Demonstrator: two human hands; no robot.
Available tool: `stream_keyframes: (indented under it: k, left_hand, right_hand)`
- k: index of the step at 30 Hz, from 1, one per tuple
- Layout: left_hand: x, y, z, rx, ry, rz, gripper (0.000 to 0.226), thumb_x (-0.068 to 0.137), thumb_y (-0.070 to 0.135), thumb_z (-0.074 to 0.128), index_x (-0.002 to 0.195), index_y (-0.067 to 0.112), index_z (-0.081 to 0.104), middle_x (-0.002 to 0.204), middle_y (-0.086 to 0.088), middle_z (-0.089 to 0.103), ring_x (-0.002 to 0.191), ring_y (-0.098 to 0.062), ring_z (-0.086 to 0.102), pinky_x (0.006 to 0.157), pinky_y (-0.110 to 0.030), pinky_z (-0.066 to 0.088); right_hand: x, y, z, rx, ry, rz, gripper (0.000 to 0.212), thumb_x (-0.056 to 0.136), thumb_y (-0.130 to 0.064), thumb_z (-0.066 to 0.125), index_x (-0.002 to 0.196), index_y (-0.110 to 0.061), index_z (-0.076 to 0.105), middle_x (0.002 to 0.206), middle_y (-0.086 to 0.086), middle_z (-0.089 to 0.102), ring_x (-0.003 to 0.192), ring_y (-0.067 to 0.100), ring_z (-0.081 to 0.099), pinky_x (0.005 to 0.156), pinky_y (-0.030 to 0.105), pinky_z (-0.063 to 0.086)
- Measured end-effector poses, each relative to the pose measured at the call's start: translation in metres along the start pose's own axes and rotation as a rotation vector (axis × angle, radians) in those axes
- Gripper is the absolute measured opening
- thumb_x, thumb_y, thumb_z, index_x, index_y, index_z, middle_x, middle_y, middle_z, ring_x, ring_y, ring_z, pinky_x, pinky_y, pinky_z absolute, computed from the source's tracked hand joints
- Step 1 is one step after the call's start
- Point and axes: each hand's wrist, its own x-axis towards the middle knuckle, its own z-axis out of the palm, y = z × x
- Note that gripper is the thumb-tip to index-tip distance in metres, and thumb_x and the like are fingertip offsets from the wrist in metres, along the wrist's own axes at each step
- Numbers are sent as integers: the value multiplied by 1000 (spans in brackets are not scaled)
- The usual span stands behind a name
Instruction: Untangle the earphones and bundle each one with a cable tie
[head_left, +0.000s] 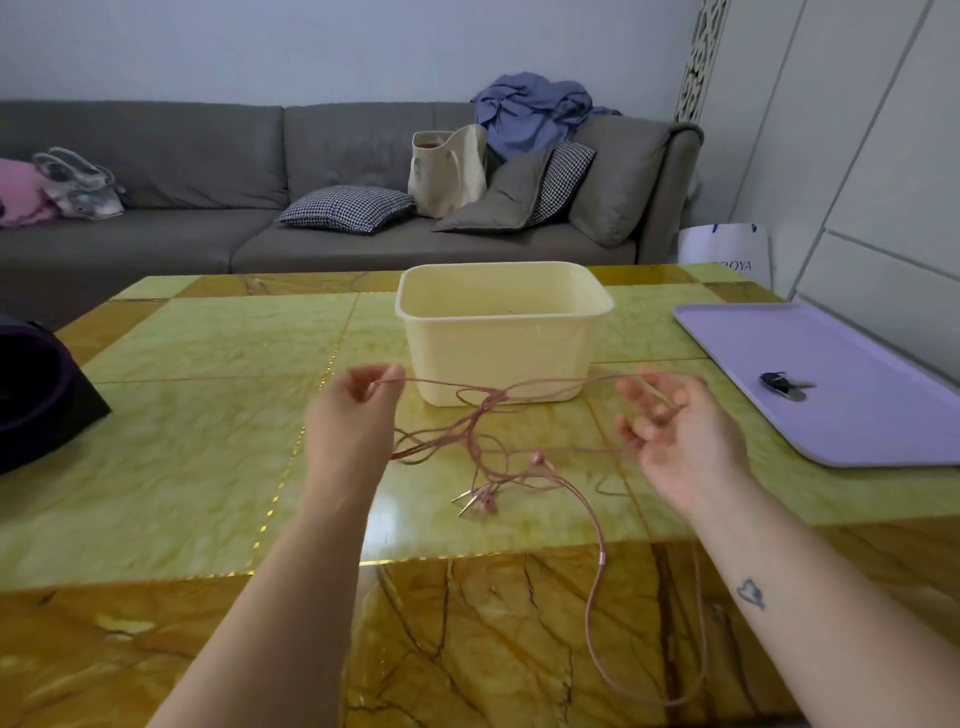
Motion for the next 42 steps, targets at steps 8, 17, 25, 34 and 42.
stream_keyframes:
  k: [8, 17, 25, 34, 42]
  left_hand:
    - [22, -3, -28, 124, 121, 31, 14, 92, 29, 58, 95, 16, 63, 74, 6, 55, 64, -10, 46, 68, -25, 39]
    - [22, -3, -27, -789, -154, -574, 23, 97, 14, 38, 94, 7, 60, 72, -2, 72, 62, -11, 70, 52, -15, 51]
    - [31, -3, -36, -732, 44, -456, 57, 98, 56, 19, 116, 16, 57, 129, -7, 54, 131, -35, 36, 94, -57, 38]
    - [19, -4, -24, -249, 170, -162, 45, 100, 44, 31, 140, 25, 35, 141, 2, 36, 123, -19, 37, 102, -51, 40]
    - [21, -21, -26, 479, -33, 44, 47, 89, 48, 55, 130, 27, 52, 155, 0, 26, 144, -25, 16, 114, -53, 20]
  right_hand:
    - [20, -7, -19, -297, 193, -16, 28, 95, -15, 43, 75, -14, 62, 36, -8, 36, 42, 10, 38, 50, 24, 37]
    - [5, -4, -16, -42, -125, 371, 68, 96, -56, 23, 102, -2, 65, 68, 4, 70, 29, 9, 18, 53, 26, 21]
    - [0, -5, -11, -1019, 26, -315, 38, 97, -45, 43, 83, -21, 69, 58, -2, 47, 45, 6, 40, 50, 23, 29]
    - [1, 3, -5, -54, -78, 113, 46, 95, -46, 42, 111, -5, 55, 119, 12, 58, 118, 26, 51, 104, 46, 40]
    - [6, 16, -17, -1467, 8, -629, 33, 78, -49, 68, 98, -23, 67, 142, 8, 44, 141, 25, 16, 116, 43, 8]
